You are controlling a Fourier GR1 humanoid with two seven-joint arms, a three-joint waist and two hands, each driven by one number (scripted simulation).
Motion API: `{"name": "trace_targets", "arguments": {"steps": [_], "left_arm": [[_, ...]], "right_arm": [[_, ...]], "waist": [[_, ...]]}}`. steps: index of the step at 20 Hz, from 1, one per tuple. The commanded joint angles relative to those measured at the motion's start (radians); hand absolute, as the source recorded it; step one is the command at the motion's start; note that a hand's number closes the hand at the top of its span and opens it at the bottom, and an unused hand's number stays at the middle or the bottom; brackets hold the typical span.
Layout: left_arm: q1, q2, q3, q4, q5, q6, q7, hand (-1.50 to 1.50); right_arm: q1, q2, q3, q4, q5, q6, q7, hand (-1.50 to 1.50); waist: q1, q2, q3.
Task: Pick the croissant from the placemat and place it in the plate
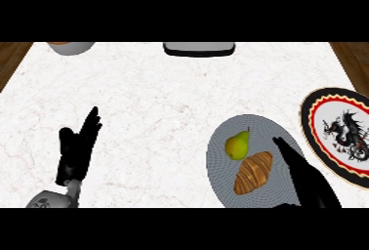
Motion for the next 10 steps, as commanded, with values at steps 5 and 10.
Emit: {"name": "trace_targets", "arguments": {"steps": [5, 10], "left_arm": [[-0.014, -0.067, 0.064, 0.055, -0.051, -0.058, -0.008, 0.00], [0.095, -0.063, 0.064, -0.070, -0.102, -0.052, 0.007, 0.00]], "right_arm": [[-0.061, 0.128, -0.030, 0.042, 0.051, 0.121, 0.065, -1.50], [-0.058, 0.179, -0.046, 0.157, 0.075, 0.125, -0.026, -1.50]], "waist": [[-0.006, -0.001, 0.001], [-0.002, -0.001, 0.002]]}}
